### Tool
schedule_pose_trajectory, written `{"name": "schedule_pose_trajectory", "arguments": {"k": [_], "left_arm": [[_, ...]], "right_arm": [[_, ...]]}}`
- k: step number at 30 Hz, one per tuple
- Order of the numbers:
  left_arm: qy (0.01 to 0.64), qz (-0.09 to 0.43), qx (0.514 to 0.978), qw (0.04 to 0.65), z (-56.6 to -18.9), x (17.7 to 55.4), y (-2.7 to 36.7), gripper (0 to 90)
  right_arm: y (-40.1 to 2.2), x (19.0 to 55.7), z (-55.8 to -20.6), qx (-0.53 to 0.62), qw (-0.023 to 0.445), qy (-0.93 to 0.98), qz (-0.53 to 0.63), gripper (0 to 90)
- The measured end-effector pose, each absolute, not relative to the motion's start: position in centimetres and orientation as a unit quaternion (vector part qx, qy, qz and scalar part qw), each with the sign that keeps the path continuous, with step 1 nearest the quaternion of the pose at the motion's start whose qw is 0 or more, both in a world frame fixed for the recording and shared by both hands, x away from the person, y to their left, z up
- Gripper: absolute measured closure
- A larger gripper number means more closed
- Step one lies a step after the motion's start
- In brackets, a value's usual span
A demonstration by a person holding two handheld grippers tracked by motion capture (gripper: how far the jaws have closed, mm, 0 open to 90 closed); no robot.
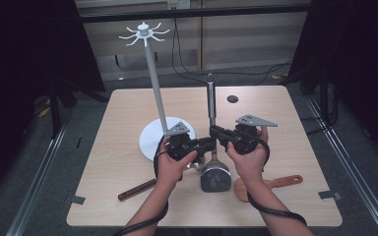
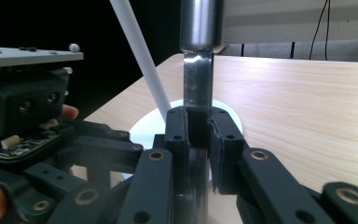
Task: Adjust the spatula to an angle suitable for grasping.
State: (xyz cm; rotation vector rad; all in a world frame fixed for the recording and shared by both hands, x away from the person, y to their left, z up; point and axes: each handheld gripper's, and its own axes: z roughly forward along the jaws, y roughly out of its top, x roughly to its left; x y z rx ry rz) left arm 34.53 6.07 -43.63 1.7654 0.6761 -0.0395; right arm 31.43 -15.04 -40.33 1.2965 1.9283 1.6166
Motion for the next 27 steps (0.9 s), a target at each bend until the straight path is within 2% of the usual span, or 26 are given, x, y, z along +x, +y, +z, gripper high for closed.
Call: {"name": "schedule_pose_trajectory", "arguments": {"k": [12, 21, 25, 27], "left_arm": [[0.297, -0.037, 0.741, 0.6, -43.6, 34.8, 6.3, 81.4], [0.304, -0.066, 0.731, 0.607, -43.8, 35.0, 7.0, 88.2], [0.314, -0.078, 0.727, 0.606, -43.9, 34.8, 7.2, 89.0], [0.326, -0.082, 0.723, 0.603, -43.9, 34.8, 7.4, 89.0]], "right_arm": [[-14.9, 31.4, -40.6, 0.45, 0.139, 0.673, 0.57, 79.7], [-14.8, 31.4, -40.8, 0.442, 0.128, 0.671, 0.581, 77.6], [-14.4, 31.4, -40.7, 0.43, 0.141, 0.681, 0.576, 74.7], [-14.4, 31.4, -40.5, 0.426, 0.144, 0.676, 0.584, 63.6]]}}
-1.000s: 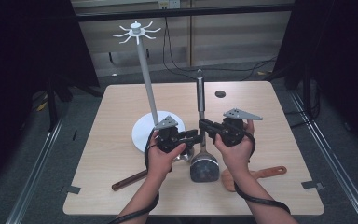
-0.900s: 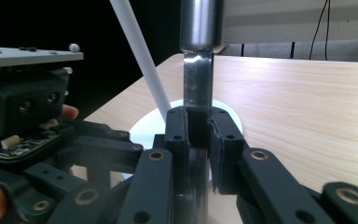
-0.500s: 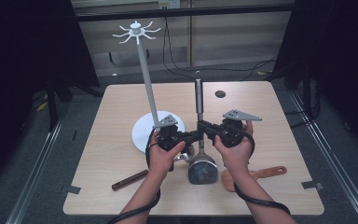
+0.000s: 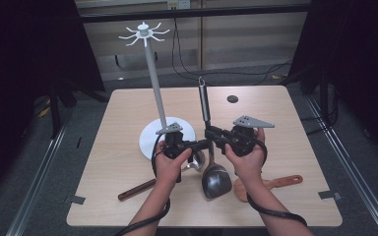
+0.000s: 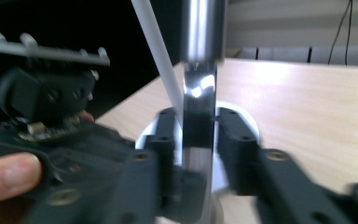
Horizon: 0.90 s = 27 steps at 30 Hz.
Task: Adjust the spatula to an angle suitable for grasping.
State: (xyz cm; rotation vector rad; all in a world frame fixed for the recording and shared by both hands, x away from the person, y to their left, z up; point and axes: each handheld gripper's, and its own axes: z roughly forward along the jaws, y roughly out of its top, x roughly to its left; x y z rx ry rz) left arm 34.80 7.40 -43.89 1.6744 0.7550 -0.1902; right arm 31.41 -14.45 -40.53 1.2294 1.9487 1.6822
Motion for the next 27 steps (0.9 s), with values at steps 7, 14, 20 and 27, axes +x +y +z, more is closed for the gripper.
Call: {"name": "schedule_pose_trajectory", "arguments": {"k": [7, 14, 20, 27], "left_arm": [[0.319, -0.065, 0.725, 0.607, -43.2, 34.3, 8.5, 89.0], [0.311, -0.051, 0.713, 0.626, -42.2, 34.0, 9.6, 89.0], [0.293, -0.027, 0.707, 0.643, -40.7, 33.5, 11.1, 89.0], [0.286, -0.006, 0.699, 0.656, -39.7, 33.2, 12.5, 89.0]], "right_arm": [[-15.8, 31.9, -39.2, 0.394, 0.189, 0.685, 0.584, 36.0], [-17.9, 31.8, -40.7, 0.368, 0.219, 0.713, 0.556, 23.2], [-19.6, 32.1, -43.1, 0.375, 0.212, 0.734, 0.525, 15.8], [-19.7, 32.3, -44.5, 0.375, 0.188, 0.759, 0.498, 12.2]]}}
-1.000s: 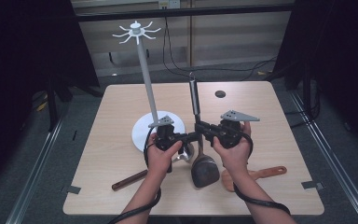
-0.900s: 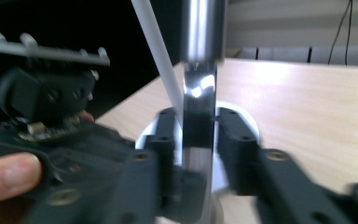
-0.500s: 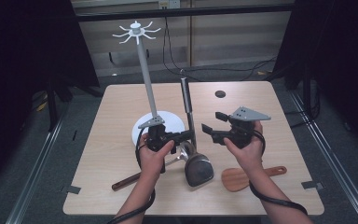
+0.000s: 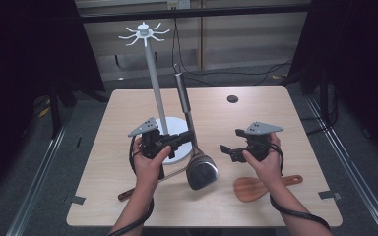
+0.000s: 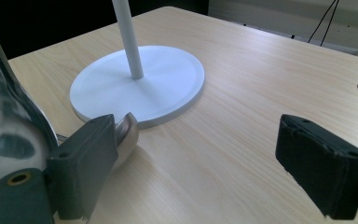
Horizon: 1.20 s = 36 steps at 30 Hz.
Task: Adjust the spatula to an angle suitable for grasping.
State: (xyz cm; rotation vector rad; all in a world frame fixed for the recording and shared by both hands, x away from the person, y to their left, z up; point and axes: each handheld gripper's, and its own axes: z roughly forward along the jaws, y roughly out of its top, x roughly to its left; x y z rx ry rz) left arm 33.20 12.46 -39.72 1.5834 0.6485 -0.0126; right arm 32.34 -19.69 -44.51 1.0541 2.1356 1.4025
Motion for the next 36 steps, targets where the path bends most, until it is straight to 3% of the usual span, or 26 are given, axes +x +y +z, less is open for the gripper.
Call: {"name": "schedule_pose_trajectory", "arguments": {"k": [36], "left_arm": [[0.279, 0.054, 0.68, 0.676, -35.4, 34.4, 17.1, 88.9]], "right_arm": [[-19.8, 32.5, -44.9, 0.375, 0.19, 0.762, 0.492, 12.5]]}}
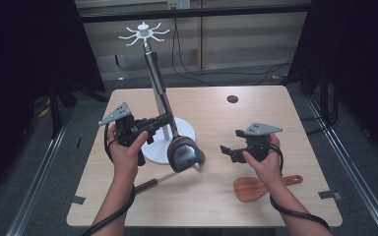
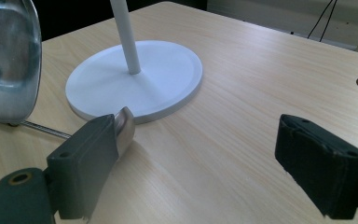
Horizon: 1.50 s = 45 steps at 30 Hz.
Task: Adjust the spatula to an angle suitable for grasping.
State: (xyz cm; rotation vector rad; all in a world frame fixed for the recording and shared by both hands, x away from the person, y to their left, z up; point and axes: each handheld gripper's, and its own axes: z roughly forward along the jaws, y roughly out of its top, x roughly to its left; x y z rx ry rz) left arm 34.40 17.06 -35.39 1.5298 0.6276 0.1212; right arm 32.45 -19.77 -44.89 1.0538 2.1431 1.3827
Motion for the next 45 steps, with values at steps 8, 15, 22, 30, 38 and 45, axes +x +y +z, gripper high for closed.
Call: {"name": "schedule_pose_trajectory", "arguments": {"k": [8, 15, 22, 30, 38, 45], "left_arm": [[0.297, 0.06, 0.675, 0.672, -36.4, 35.1, 17.5, 88.3], [0.323, 0.088, 0.659, 0.673, -37.1, 35.7, 18.4, 85.5], [0.333, 0.117, 0.655, 0.669, -37.4, 36.4, 19.2, 82.9], [0.337, 0.132, 0.65, 0.669, -37.1, 36.8, 19.3, 80.3], [0.346, 0.16, 0.625, 0.681, -36.5, 36.2, 19.3, 78.4], [0.32, 0.181, 0.628, 0.686, -34.9, 35.6, 19.0, 79.0]], "right_arm": [[-19.9, 32.5, -44.9, 0.377, 0.191, 0.761, 0.492, 12.5], [-20.0, 32.5, -44.9, 0.378, 0.191, 0.76, 0.492, 12.4], [-20.1, 32.4, -44.7, 0.379, 0.195, 0.759, 0.492, 12.4], [-20.3, 32.4, -44.7, 0.38, 0.201, 0.757, 0.492, 12.5], [-20.3, 32.2, -44.4, 0.375, 0.203, 0.754, 0.499, 13.0], [-20.2, 32.2, -44.3, 0.371, 0.205, 0.755, 0.5, 13.0]]}}
